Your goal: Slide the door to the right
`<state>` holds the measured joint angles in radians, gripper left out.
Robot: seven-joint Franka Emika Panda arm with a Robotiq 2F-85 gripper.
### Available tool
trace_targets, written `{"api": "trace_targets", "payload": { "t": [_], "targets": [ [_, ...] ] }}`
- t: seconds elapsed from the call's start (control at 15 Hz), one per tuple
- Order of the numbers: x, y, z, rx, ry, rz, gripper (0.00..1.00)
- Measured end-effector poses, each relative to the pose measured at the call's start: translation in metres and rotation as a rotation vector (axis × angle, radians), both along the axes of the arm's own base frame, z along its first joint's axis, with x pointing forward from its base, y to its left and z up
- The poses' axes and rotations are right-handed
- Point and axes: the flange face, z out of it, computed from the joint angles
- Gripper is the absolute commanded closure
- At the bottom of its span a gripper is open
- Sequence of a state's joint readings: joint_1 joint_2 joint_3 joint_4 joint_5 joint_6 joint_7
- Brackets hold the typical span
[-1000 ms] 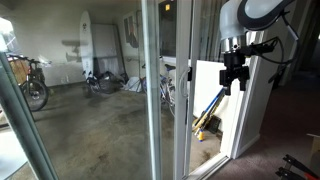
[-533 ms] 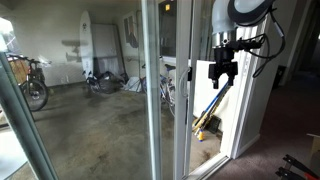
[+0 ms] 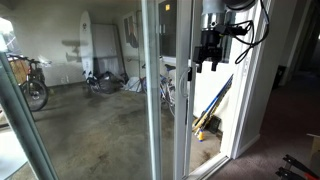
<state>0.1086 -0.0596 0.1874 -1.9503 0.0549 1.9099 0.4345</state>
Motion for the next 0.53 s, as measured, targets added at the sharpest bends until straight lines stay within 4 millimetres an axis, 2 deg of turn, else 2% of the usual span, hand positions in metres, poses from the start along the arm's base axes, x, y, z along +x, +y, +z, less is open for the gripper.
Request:
{"api": "trace_targets", "payload": {
  "t": [0.27,0.53],
  "targets": [
    [0.026,-0.002,0.023,-0.041,-0.128,-0.041,0.0],
    [0.054,-0.019,0.027,-0.066,-0.229,-0.149,0.0]
  ]
}}
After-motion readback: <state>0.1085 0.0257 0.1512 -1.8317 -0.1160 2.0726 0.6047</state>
